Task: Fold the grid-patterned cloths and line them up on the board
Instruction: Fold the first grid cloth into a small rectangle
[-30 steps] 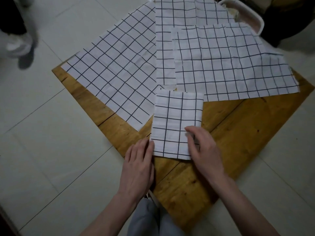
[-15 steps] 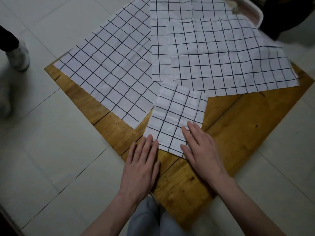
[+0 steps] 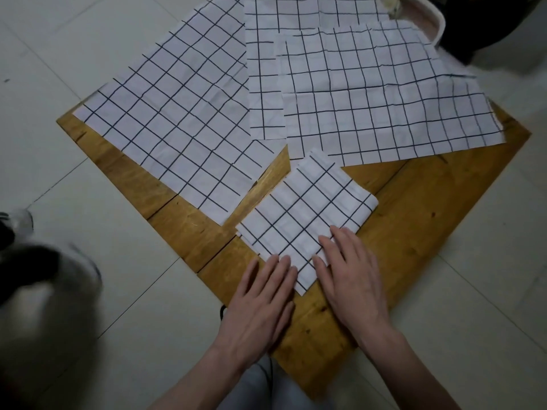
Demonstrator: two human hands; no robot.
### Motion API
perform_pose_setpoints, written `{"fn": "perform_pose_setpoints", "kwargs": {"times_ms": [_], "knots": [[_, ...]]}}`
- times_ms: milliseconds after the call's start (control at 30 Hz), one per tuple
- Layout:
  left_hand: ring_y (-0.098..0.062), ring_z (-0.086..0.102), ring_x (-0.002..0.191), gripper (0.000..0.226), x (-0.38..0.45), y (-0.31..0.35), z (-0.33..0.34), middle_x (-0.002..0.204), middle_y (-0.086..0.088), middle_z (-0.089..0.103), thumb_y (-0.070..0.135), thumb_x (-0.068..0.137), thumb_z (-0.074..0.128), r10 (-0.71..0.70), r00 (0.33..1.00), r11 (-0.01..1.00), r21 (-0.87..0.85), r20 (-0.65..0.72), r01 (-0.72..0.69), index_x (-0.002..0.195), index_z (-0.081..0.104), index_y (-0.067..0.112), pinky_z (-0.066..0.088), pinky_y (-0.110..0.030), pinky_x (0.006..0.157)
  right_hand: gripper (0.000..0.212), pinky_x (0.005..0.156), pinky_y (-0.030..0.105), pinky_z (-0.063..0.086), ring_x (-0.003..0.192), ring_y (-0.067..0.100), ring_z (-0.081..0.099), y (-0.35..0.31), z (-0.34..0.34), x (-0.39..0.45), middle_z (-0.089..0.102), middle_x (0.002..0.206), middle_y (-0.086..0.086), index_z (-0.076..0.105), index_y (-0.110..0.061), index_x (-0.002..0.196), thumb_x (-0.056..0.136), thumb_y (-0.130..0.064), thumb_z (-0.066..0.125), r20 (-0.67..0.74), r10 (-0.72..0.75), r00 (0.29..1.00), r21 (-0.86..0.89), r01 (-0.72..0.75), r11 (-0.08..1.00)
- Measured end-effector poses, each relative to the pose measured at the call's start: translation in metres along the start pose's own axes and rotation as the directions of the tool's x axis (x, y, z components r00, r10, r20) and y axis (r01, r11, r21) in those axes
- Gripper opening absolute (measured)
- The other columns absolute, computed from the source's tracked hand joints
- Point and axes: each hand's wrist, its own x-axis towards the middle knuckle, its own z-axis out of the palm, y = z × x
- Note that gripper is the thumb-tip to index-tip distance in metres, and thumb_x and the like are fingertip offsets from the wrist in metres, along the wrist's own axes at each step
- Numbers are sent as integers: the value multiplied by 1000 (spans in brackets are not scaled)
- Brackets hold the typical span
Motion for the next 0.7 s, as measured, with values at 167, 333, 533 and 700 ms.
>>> {"fn": "perform_pose_setpoints", "kwargs": {"times_ms": [167,333,533,700], "knots": [[-25,15,162,60,4,-24,-4,172,-10,25,44,112,33,-35,999,999,-21,-4,35,165,29,17,16,-53,128,51,120,48,35,150,26,38,21,4,-4,44,159,9,48,-20,153,110,-45,35,21,-116,993,-49,117,992],[-26,22,160,58,9,-41,-8,171,-10,29,44,112,28,-47,999,999,-4,-14,47,164,34,18,17,-54,128,55,102,42,47,137,26,50,15,5,-16,50,153,9,48,-21,153,108,-49,34,21,-64,998,-82,66,995],[-28,23,160,60,12,-43,-12,171,-12,30,46,111,32,-130,991,991,-24,-40,129,162,38,15,21,-56,127,60,104,43,47,140,27,47,2,12,-23,47,156,9,41,-23,158,106,-53,34,57,-28,998,-115,35,993],[-28,17,161,65,7,-24,-8,173,-13,23,43,110,35,-133,989,990,-54,-65,130,164,28,7,19,-51,128,64,114,44,38,152,26,35,-11,16,-26,36,165,9,35,-20,161,107,-54,29,70,-12,998,-87,18,996]]}}
